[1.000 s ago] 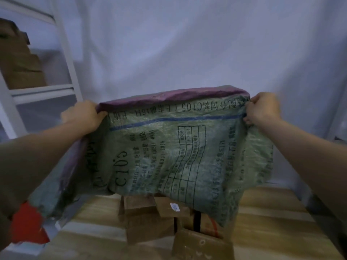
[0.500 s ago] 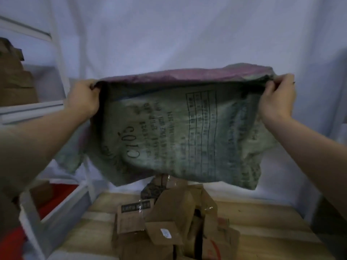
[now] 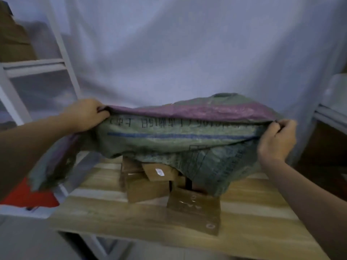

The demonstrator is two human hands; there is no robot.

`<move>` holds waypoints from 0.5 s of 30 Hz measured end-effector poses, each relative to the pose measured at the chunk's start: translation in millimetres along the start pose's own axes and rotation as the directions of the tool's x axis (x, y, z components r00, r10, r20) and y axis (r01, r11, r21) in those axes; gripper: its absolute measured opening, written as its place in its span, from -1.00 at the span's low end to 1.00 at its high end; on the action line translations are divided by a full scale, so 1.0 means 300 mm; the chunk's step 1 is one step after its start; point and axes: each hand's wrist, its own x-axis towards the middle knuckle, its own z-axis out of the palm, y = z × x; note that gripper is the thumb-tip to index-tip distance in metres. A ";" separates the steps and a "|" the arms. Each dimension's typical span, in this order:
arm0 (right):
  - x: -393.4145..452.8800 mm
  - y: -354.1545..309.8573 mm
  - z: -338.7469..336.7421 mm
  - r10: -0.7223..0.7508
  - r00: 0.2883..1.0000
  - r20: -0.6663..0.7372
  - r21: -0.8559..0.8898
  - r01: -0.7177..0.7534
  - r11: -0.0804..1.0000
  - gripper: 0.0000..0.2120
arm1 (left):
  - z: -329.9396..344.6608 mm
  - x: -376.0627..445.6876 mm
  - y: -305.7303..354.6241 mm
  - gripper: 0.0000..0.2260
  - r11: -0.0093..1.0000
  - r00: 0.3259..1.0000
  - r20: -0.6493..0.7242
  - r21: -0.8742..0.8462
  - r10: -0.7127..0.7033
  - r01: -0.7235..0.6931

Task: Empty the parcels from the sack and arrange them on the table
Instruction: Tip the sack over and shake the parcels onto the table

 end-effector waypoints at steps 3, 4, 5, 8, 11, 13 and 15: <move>-0.062 0.085 -0.031 0.102 0.985 0.138 -0.225 -0.070 0.972 -0.86 | 0.088 -0.020 0.004 -0.78 0.997 0.945 0.323 0.075 -0.059 0.036; -0.076 0.108 -0.033 0.128 0.977 0.171 -0.287 -0.075 0.955 -0.85 | 0.110 -0.020 0.003 -0.80 0.994 0.922 0.381 0.103 -0.071 0.035; -0.082 0.127 -0.028 0.148 0.969 0.197 -0.332 -0.075 0.940 -0.83 | 0.129 -0.012 -0.005 -0.80 0.992 0.912 0.402 0.121 -0.075 0.028; -0.050 0.162 0.016 0.116 0.964 0.239 -0.396 -0.012 0.918 -0.75 | 0.170 0.071 -0.042 -0.75 0.982 0.945 0.313 0.187 -0.094 0.036; 0.009 0.171 0.091 0.080 0.965 0.250 -0.398 0.028 0.917 -0.75 | 0.203 0.194 -0.051 -0.79 0.966 0.994 0.085 0.253 -0.073 0.050; 0.037 0.178 0.152 0.109 0.954 0.278 -0.404 0.013 0.915 -0.79 | 0.243 0.267 -0.045 -0.81 0.952 0.998 -0.061 0.303 -0.020 0.038; 0.046 0.201 0.208 0.159 0.931 0.328 -0.447 0.005 0.895 -0.82 | 0.317 0.318 -0.047 -0.77 0.955 0.996 -0.092 0.296 0.000 0.028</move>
